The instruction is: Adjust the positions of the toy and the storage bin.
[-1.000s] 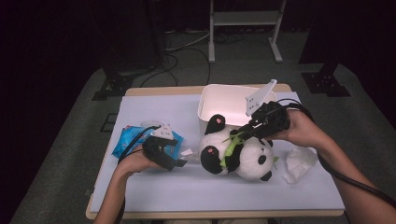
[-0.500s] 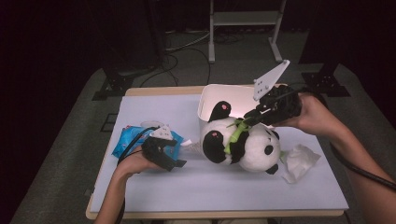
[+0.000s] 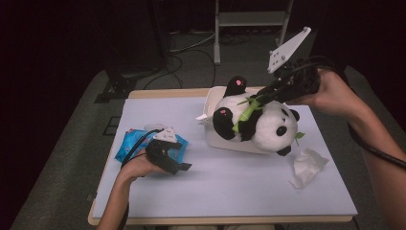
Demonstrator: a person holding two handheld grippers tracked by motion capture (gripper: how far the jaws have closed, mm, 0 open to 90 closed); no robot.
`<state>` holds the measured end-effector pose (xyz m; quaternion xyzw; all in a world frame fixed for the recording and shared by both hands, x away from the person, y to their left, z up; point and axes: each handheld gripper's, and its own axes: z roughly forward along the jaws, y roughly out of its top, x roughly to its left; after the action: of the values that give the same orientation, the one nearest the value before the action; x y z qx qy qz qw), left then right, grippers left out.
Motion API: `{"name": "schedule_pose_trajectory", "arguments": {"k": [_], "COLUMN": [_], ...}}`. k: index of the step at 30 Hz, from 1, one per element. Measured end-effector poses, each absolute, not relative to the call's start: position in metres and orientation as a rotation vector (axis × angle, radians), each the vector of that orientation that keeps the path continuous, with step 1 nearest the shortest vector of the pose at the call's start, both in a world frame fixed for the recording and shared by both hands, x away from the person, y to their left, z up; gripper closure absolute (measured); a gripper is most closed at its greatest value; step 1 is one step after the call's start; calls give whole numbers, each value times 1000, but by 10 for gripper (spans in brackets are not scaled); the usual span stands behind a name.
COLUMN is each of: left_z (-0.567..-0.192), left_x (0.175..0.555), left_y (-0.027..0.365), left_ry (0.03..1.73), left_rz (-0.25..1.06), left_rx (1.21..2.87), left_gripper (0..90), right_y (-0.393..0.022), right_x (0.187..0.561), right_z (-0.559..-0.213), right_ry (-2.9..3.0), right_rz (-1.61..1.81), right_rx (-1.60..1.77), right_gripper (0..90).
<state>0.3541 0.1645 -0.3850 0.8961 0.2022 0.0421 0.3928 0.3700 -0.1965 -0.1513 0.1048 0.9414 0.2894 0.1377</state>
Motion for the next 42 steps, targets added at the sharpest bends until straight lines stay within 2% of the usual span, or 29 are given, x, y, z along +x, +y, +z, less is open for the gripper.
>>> {"name": "schedule_pose_trajectory", "arguments": {"k": [16, 42], "left_z": [-386, -386], "left_x": [356, 355], "left_y": [165, 170], "left_ry": [508, 525], "left_rz": [93, 85], "left_rx": [2276, 2260], "left_gripper": [105, 105], "right_y": [-200, -196], "right_x": [416, 468], "right_z": [-143, -175], "right_ry": [2700, 2732], "right_rz": [816, 816], "right_rx": [379, 469], "right_gripper": [780, 779]}}
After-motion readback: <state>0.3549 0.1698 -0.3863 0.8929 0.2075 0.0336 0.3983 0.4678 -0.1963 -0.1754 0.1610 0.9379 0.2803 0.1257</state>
